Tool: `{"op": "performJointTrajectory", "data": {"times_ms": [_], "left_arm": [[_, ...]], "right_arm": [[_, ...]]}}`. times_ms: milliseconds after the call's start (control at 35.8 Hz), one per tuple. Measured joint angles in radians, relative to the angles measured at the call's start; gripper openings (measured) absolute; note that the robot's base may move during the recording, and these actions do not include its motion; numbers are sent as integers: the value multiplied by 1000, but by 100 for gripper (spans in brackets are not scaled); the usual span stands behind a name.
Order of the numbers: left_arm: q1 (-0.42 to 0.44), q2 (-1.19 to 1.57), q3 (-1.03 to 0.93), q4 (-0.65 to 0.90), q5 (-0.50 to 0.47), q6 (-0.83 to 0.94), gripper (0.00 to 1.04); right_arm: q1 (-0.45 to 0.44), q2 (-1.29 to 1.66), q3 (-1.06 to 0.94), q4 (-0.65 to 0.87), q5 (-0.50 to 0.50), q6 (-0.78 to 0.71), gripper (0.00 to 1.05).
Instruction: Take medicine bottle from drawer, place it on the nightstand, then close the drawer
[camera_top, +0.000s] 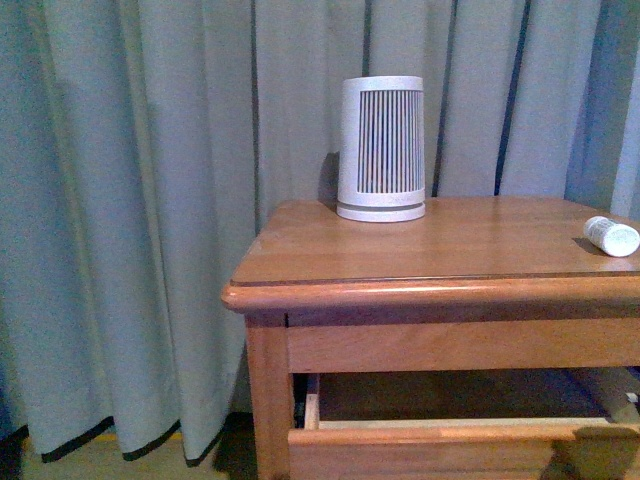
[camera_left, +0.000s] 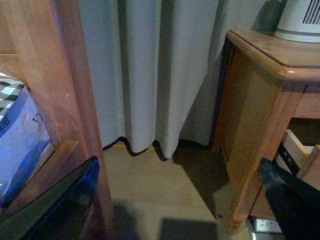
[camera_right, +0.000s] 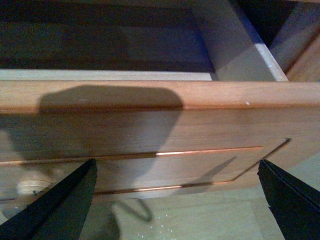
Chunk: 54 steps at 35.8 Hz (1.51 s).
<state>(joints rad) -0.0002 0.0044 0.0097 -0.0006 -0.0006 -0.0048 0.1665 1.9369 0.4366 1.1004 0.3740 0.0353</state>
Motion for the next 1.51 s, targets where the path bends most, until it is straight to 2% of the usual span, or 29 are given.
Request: {"op": "performJointTrajectory", "data": {"times_ms": [168, 475, 811, 1006, 1118, 1258, 1510], "left_arm": [[0, 0, 0, 0, 0, 0, 98], [0, 0, 0, 0, 0, 0, 98], [0, 0, 0, 0, 0, 0, 98], [0, 0, 0, 0, 0, 0, 98], [0, 0, 0, 0, 0, 0, 98], [0, 0, 0, 0, 0, 0, 98], [0, 0, 0, 0, 0, 0, 98]], "right_arm": [[-49, 56, 133, -74, -54, -27, 98], [-72, 112, 248, -129, -89, -109, 98], [-119, 148, 299, -175, -105, -188, 98], [-131, 128, 291, -181, -114, -173, 98], [-111, -21, 225, -208, -70, -98, 98], [-71, -298, 69, -370, -51, 4, 98], [-65, -703, -76, -657, -23, 99, 98]]}}
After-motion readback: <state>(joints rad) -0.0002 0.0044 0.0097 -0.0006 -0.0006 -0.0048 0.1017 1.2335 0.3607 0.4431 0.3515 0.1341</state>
